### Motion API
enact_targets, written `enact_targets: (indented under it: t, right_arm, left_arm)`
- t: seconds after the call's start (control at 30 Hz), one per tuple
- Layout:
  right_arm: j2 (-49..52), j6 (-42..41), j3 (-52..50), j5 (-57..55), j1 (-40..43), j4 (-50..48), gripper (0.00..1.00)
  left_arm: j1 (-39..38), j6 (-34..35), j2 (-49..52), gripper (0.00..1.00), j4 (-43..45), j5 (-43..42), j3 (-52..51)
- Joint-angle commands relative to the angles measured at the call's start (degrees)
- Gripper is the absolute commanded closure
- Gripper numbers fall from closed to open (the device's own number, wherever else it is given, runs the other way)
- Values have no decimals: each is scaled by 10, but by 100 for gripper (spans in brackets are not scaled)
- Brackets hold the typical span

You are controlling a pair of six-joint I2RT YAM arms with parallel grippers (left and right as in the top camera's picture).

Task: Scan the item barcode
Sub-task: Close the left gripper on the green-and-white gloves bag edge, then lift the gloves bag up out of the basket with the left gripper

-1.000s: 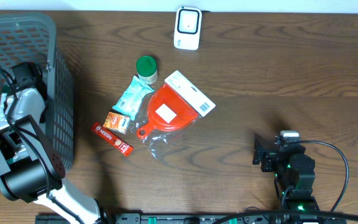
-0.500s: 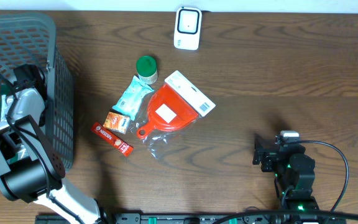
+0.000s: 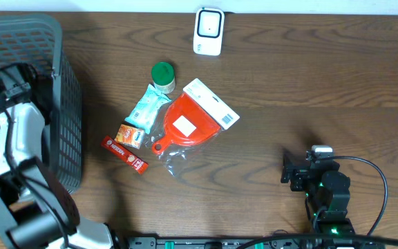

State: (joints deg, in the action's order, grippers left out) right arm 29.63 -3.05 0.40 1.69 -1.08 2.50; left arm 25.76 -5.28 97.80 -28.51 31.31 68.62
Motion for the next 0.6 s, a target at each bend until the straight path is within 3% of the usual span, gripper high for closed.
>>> enact_targets:
  t: [0.0,0.57]
  right_arm:
    - [-1,-8,-1,-2,-4,1,1]
    - [-1,-8,-1,-2,-4,1,1]
  left_arm:
    - [1,13,-46,92,4,-23,-5]
    - [1,30,-221,92,14,-106,-5]
